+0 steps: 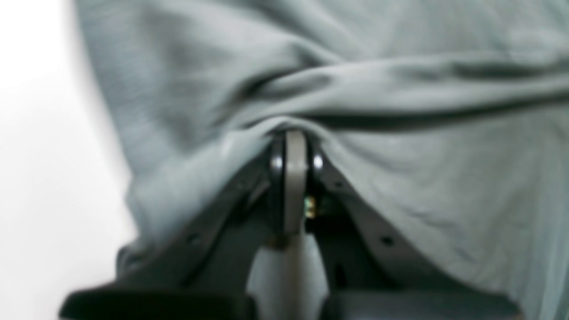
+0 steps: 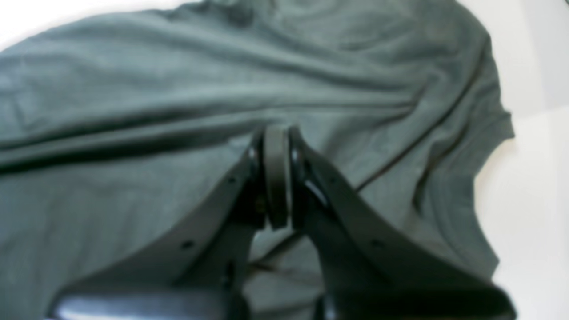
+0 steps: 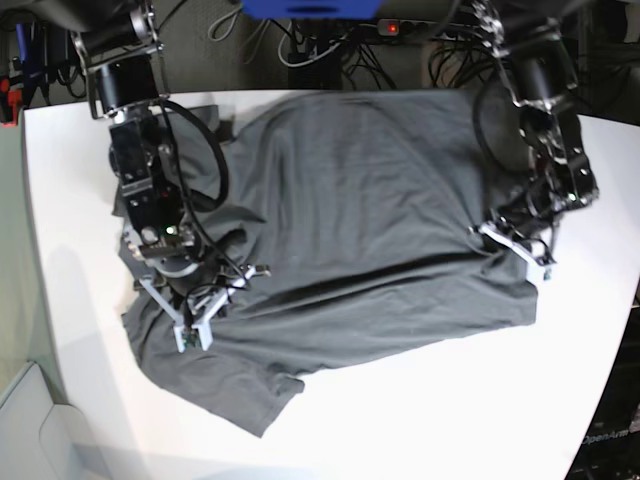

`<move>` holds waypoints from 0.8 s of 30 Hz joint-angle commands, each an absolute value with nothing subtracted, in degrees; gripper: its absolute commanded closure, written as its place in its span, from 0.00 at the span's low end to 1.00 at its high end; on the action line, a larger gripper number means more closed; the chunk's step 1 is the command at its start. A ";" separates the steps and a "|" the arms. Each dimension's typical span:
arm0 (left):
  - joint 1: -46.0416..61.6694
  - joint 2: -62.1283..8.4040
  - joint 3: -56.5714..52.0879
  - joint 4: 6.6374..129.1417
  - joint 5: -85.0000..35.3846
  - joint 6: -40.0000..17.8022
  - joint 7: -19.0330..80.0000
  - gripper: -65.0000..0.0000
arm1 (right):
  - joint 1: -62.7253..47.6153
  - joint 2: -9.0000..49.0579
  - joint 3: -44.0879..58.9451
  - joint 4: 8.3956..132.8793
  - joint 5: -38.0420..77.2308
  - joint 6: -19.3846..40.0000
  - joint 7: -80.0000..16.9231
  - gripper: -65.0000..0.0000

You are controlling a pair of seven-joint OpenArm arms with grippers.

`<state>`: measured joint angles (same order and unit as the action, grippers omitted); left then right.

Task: Layout the t-shirt on the table in an organized manner, then fold the t-shirt properly
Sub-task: 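Pull the shirt's sides apart with both grippers to spread it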

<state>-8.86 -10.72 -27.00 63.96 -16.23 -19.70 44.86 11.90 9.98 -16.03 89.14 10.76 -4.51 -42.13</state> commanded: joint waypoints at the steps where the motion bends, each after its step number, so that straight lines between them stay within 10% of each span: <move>1: -9.80 -12.62 -27.12 60.62 -10.07 -16.75 48.31 0.99 | 13.23 10.86 -15.78 90.07 10.51 -4.88 -41.27 1.00; 24: -29.41 -18.95 -16.92 43.56 -10.33 -16.40 37.93 0.99 | -1.71 14.02 -11.38 90.24 10.51 -4.88 -41.54 1.00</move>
<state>-27.64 -18.02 -16.73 42.46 -10.07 -16.49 38.79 -2.63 13.45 -11.75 89.17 10.81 -4.71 -42.65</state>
